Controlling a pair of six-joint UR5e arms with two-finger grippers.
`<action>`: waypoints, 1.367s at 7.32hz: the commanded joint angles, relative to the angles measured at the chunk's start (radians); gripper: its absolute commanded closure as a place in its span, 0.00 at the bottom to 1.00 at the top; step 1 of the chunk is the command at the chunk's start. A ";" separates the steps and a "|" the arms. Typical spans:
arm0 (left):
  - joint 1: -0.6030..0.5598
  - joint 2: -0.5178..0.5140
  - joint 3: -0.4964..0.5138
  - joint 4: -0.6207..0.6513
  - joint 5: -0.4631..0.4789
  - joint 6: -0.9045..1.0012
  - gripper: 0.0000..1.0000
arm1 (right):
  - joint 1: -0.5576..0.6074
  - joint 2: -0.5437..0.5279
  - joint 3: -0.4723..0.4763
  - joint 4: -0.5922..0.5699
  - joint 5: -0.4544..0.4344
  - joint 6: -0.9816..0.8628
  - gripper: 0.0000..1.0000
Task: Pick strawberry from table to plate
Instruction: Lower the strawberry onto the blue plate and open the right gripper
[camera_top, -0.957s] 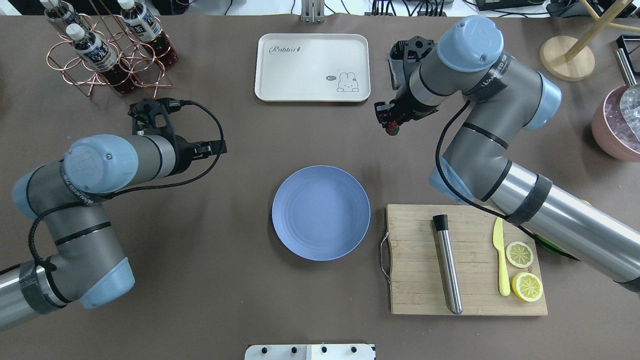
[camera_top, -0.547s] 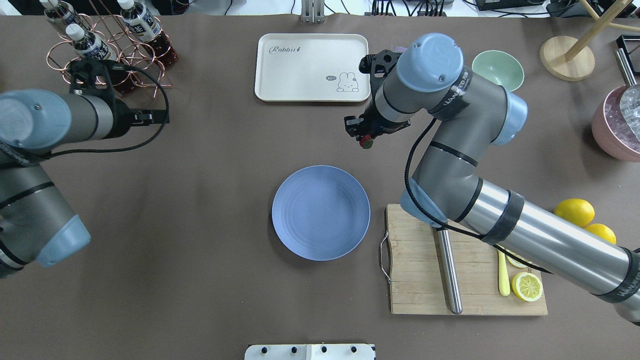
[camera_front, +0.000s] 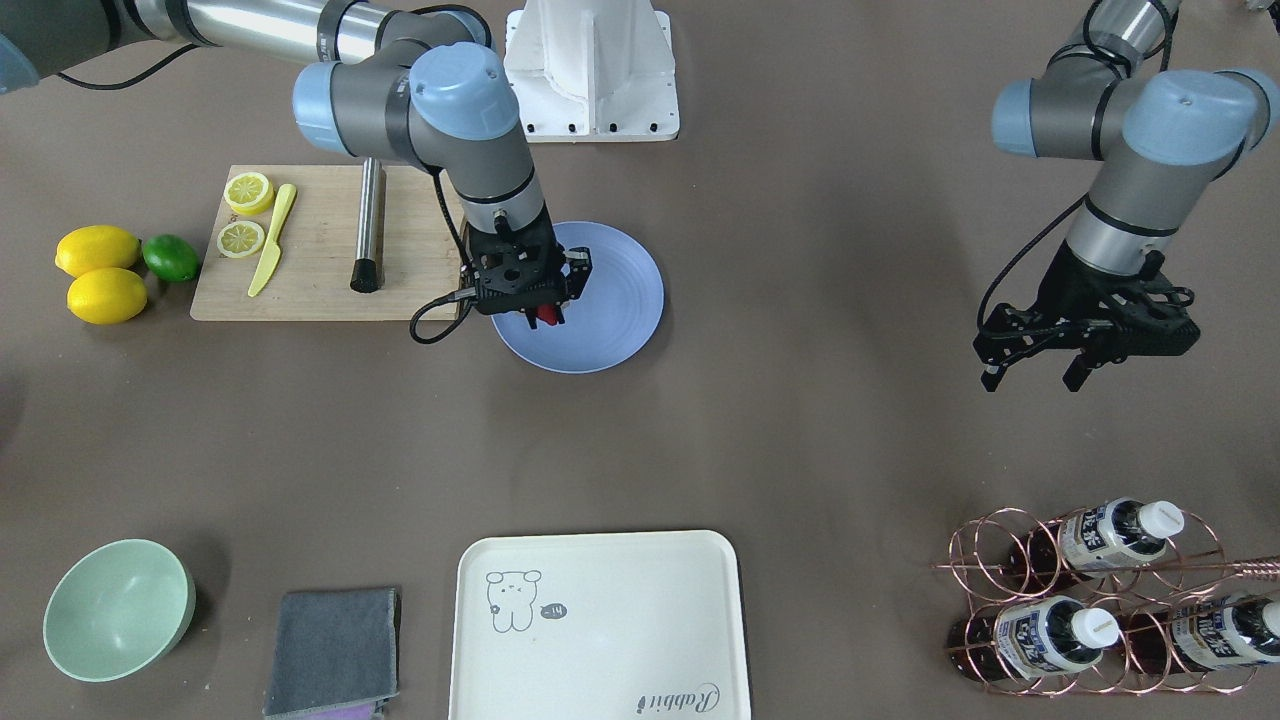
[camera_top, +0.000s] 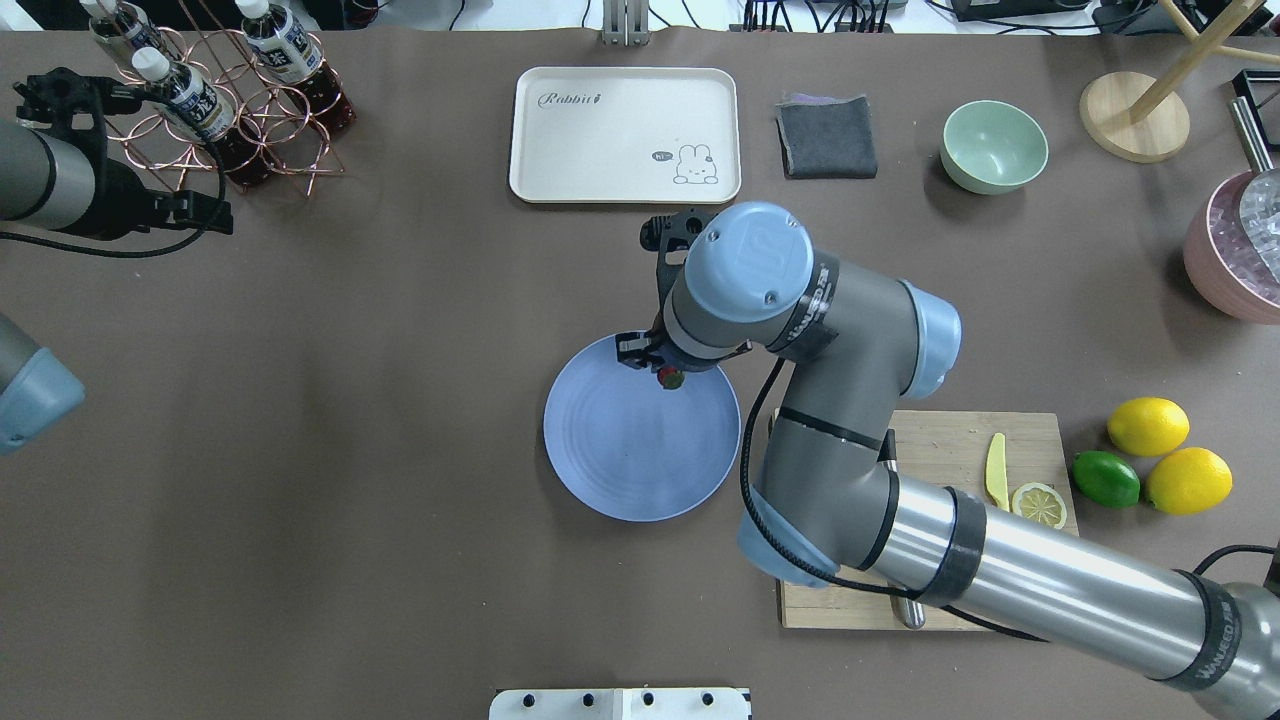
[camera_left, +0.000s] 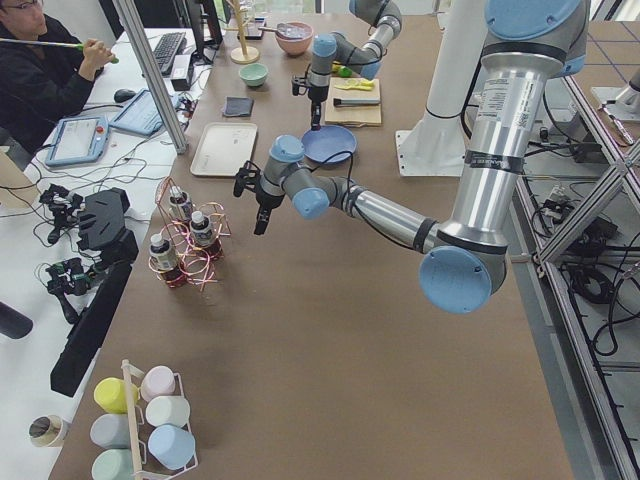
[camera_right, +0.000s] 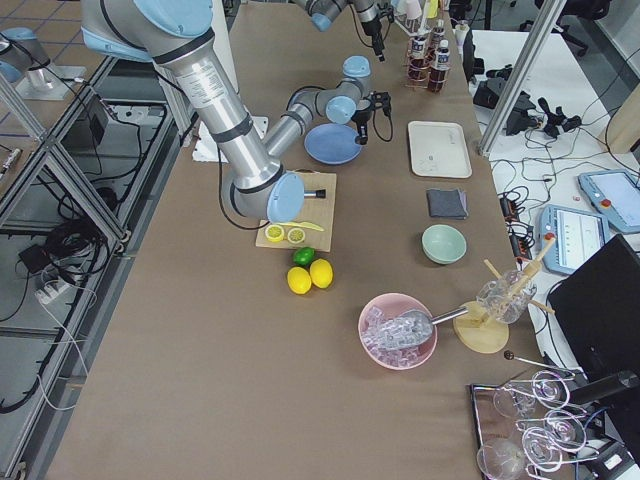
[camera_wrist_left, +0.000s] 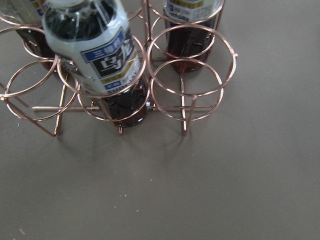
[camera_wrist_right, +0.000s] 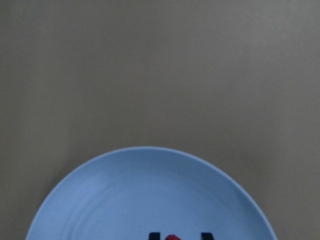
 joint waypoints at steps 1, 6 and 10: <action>-0.037 0.016 0.018 0.004 -0.063 0.008 0.02 | -0.081 0.001 -0.003 -0.007 -0.053 0.035 1.00; -0.100 0.053 0.036 0.001 -0.152 0.178 0.02 | -0.092 0.002 -0.017 0.002 -0.070 0.023 0.74; -0.112 0.051 0.038 0.003 -0.154 0.178 0.02 | -0.078 0.013 -0.019 0.002 -0.073 0.044 0.01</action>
